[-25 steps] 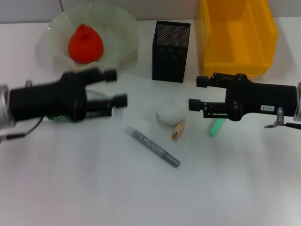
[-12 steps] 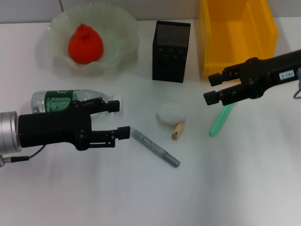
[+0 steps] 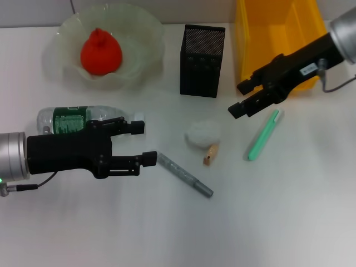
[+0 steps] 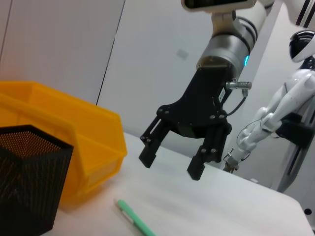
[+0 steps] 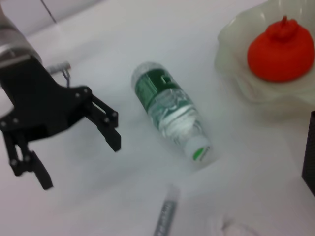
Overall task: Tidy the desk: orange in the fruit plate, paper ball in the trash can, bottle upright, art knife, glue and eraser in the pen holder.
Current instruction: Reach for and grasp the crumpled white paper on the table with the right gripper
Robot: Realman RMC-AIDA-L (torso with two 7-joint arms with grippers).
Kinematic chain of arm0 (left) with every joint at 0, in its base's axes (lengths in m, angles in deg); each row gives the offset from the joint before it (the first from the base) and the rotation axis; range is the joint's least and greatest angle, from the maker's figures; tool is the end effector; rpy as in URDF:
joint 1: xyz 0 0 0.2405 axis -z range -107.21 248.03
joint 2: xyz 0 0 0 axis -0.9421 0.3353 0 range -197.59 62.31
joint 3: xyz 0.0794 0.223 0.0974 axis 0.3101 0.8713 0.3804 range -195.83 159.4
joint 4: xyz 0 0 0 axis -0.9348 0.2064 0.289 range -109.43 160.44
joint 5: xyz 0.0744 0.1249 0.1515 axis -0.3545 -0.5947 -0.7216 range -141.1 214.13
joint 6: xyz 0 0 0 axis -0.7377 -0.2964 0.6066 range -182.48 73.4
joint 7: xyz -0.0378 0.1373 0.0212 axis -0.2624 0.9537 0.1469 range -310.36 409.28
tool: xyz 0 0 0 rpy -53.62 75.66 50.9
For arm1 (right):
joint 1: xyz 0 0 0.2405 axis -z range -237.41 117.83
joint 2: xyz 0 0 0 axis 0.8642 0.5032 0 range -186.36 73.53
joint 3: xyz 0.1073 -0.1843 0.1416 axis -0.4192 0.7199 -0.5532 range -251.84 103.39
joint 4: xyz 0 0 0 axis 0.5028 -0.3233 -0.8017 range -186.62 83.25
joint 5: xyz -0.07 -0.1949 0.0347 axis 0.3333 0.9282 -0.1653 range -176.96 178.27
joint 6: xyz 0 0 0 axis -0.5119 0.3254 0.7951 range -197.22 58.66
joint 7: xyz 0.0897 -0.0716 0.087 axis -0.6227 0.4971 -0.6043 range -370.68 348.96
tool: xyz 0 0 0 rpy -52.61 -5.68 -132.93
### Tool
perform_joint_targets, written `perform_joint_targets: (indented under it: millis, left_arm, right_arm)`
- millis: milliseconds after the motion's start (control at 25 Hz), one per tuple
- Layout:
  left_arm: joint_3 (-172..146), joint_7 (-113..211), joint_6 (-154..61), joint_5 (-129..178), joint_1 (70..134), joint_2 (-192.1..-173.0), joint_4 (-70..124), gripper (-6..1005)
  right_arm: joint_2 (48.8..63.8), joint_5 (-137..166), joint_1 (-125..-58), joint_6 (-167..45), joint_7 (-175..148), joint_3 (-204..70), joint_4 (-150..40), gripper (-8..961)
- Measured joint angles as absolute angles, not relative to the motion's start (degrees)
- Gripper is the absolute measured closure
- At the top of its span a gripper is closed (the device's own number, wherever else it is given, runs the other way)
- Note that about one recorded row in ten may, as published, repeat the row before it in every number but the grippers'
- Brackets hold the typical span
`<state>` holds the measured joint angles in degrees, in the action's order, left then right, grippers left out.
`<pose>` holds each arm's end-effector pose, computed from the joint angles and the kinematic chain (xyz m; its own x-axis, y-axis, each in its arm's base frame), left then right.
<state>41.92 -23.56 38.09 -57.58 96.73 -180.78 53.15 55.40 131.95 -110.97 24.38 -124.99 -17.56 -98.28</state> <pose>-0.2701 0.2958 -0.0082 0.7557 0.3441 0.5573 0.4073 -0.9132 0.0116 0.1600 0.4010 0.0259 0.9020 -0.4312 0.0207 -0.4292 -0.9008 -0.0658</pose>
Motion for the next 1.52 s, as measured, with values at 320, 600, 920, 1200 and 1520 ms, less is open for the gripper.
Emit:
perform_joint_targets:
  millis: [320,600,920,1200,1520]
  left_arm:
    - [41.54,-23.74,37.05,-58.68,96.81,-180.98,53.1,156]
    - [41.84,-23.9,35.78,-58.68,96.78,-181.04,53.1,156]
    - [42.04,-23.92,34.81,-58.68,96.77,-181.14,53.1,156]
    - [42.08,-24.0,34.66,-58.71,96.79,-181.11,53.16,156]
    - [42.08,-24.02,34.66,-58.76,96.95,-181.1,53.2,156]
  right_arm:
    - [58.17,132.53,-111.59,14.41,-120.91,-7.76,-97.78,190]
    - [62.17,135.04,-110.87,7.18,-116.2,-6.33,-97.23,195]
    - [62.82,134.81,-111.45,-0.99,-115.49,-0.83,-92.34,232]
    - [63.01,133.39,-111.38,-1.79,-114.89,0.49,-91.31,265]
    - [63.03,133.28,-111.41,-3.58,-114.76,2.02,-89.61,302]
